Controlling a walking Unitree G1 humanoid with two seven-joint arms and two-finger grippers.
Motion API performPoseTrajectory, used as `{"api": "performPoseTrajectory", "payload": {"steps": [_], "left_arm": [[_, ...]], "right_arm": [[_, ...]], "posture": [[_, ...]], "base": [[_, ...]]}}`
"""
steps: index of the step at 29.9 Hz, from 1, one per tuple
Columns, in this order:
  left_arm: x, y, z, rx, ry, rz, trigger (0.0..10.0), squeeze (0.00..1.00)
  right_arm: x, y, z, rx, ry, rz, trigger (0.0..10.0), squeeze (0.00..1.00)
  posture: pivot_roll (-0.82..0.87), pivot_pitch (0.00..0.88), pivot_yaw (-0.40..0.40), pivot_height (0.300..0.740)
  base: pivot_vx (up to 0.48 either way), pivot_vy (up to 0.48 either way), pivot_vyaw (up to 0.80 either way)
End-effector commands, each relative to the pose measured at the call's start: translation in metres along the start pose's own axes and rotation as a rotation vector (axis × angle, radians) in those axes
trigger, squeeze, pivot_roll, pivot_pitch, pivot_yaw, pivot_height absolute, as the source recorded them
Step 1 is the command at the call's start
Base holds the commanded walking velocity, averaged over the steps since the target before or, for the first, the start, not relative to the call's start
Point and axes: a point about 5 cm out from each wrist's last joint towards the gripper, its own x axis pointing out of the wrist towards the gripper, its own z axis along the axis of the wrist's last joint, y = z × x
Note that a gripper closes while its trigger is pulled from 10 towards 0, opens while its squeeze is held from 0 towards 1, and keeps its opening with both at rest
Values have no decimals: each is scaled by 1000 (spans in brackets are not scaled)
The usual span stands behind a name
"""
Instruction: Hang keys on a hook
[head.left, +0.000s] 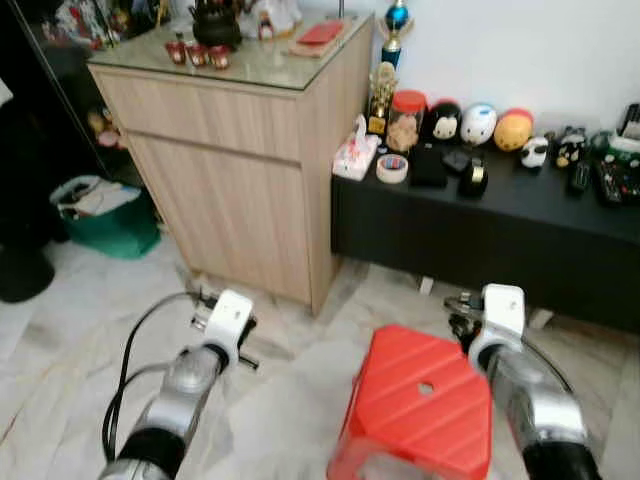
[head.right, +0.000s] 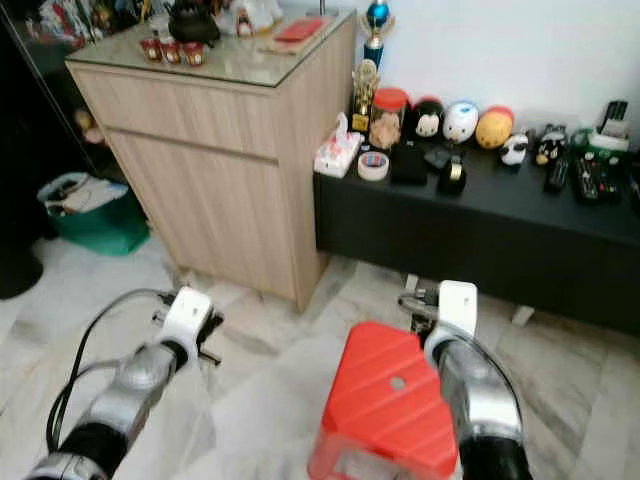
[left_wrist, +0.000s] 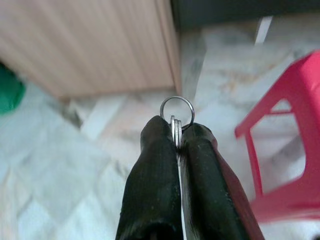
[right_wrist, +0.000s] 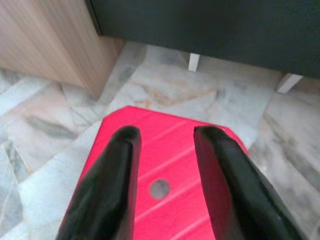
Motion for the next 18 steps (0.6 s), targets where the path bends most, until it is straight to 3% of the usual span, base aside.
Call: {"api": "performPoseTrajectory", "payload": {"steps": [1, 4, 8, 10, 11, 13, 16, 17, 18], "left_arm": [[-4, 1, -19, -8, 55, 38, 10000, 0], [-7, -1, -33, -28, 100, 56, 10000, 0], [-16, -4, -64, -97, 233, 102, 10000, 0], [-22, -5, -77, -65, 289, 99, 10000, 0], [-26, -6, -85, -44, 330, 101, 10000, 0], [-48, -11, -121, -25, 500, 108, 10000, 0], [-61, -15, -138, -25, 577, 105, 10000, 0], [-73, -19, -151, -62, 631, 120, 10000, 0], [-73, -19, -151, -62, 631, 120, 10000, 0]], "right_arm": [[3, -2, -26, -14, 46, -7, 10000, 0], [5, -2, -45, -12, 85, -10, 10000, 0], [4, -1, -71, -31, 132, 0, 10000, 0], [3, -2, -79, -13, 153, -11, 10000, 0], [3, -3, -83, -18, 164, -20, 10000, 0], [2, -3, -91, -12, 168, -20, 10000, 0], [-1, -7, -99, -30, 205, -43, 10000, 0], [-4, -11, -107, -14, 228, -67, 10000, 0], [-4, -11, -107, -14, 228, -67, 10000, 0]], "posture": [[-39, 46, -8, 723], [-40, 36, -9, 723], [-69, 5, -8, 723], [-69, 0, -6, 723], [-66, 0, -6, 723], [-76, 0, -2, 723], [-89, 0, 3, 723], [-86, 0, 2, 723], [-86, 0, 2, 723]], "base": [[0, 0, 0], [0, 0, 0], [0, 0, 0], [0, 0, 0], [0, 0, 0], [0, 0, 0], [0, 0, 0], [0, 0, 0], [0, 0, 0]]}}
